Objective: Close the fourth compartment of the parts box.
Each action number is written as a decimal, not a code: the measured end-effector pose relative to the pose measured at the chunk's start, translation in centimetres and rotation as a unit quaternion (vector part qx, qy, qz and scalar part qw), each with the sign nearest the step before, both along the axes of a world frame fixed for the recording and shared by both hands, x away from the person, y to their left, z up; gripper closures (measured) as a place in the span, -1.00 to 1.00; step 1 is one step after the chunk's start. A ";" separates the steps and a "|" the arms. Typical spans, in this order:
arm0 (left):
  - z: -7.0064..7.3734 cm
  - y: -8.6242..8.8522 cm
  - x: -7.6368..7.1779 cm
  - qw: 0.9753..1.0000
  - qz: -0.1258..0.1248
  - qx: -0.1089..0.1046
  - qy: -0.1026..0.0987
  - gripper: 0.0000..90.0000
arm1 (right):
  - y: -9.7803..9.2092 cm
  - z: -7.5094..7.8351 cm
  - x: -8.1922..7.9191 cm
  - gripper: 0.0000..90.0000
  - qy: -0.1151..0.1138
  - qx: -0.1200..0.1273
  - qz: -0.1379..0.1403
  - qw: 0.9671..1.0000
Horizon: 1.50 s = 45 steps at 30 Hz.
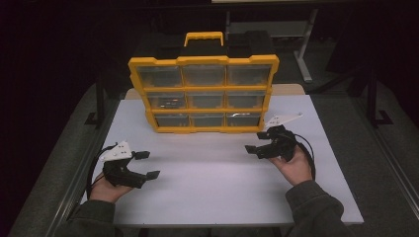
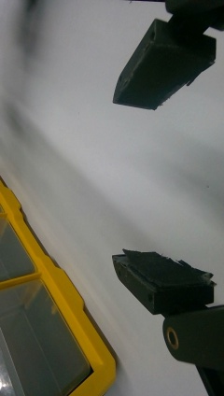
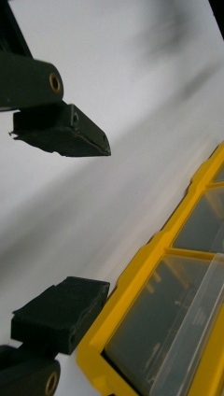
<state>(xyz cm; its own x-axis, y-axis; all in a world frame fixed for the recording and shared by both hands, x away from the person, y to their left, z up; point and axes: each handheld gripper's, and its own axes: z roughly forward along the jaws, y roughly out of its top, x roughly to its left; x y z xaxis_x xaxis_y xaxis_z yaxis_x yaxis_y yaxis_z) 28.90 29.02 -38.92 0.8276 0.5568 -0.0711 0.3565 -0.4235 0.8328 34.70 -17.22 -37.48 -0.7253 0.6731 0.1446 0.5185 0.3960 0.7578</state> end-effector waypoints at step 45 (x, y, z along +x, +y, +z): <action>0.3 0.1 -0.6 1.000 0.002 0.009 -0.006 -0.62 | -4.4 -1.7 -3.1 -0.68 -0.008 -0.004 -0.054 0.999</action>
